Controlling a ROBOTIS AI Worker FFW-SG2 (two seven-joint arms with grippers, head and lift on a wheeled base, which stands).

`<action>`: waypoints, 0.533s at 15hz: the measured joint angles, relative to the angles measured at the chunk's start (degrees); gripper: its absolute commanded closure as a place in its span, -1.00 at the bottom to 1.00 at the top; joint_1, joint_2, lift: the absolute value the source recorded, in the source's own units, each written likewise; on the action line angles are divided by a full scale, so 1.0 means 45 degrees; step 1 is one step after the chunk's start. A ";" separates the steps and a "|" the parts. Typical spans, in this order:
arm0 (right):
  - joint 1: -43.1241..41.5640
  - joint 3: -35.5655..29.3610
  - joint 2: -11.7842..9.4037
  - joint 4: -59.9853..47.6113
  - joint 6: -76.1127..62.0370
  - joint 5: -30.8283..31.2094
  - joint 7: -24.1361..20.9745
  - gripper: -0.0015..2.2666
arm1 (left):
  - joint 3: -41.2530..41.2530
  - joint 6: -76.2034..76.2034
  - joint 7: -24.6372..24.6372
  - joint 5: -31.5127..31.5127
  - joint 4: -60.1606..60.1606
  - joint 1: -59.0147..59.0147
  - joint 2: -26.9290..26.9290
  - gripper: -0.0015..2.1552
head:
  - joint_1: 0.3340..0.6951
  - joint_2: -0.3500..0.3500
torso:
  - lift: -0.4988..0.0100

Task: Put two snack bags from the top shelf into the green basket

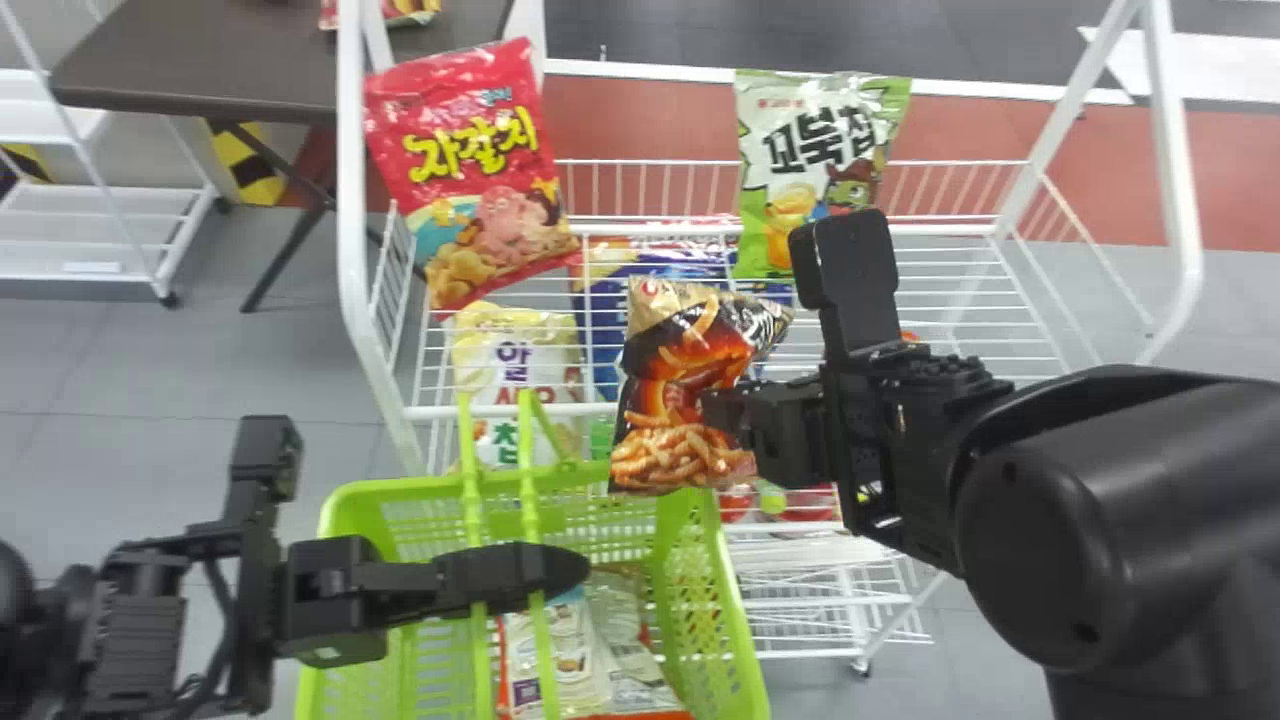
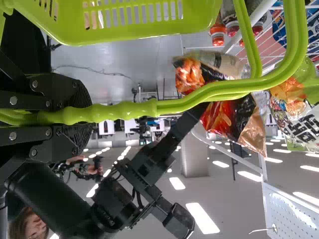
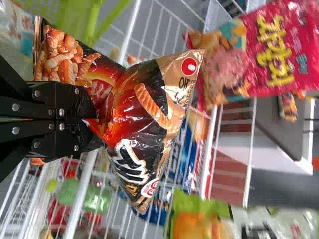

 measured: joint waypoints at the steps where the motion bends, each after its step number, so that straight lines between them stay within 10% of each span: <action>1: 0.0040 0.0280 0.0074 0.0166 0.0019 -0.0096 -0.0005 0.98 | 0.0000 0.0000 0.0000 0.0000 0.0000 -0.0006 0.0000 0.99 | 1.00 0.12 | 0.96; 6: 0.0582 0.1293 0.0337 0.0904 -0.0239 -0.1012 -0.0071 0.76 | 0.0003 0.0000 0.0000 0.0018 0.0024 -0.0043 0.0006 0.99 | 1.00 0.42 | 0.96; 7: 0.0739 0.1394 0.0346 0.0938 -0.0250 -0.1118 -0.0071 0.29 | 0.0003 0.0000 -0.0001 0.0019 0.0035 -0.0043 0.0005 0.99 | 1.00 0.45 | 0.96; 8: 0.0914 0.1465 0.0329 0.0941 -0.0251 -0.1158 0.0012 -0.70 | 0.0003 0.0000 -0.0001 0.0020 0.0048 -0.0043 0.0002 0.99 | 1.00 0.50 | 0.96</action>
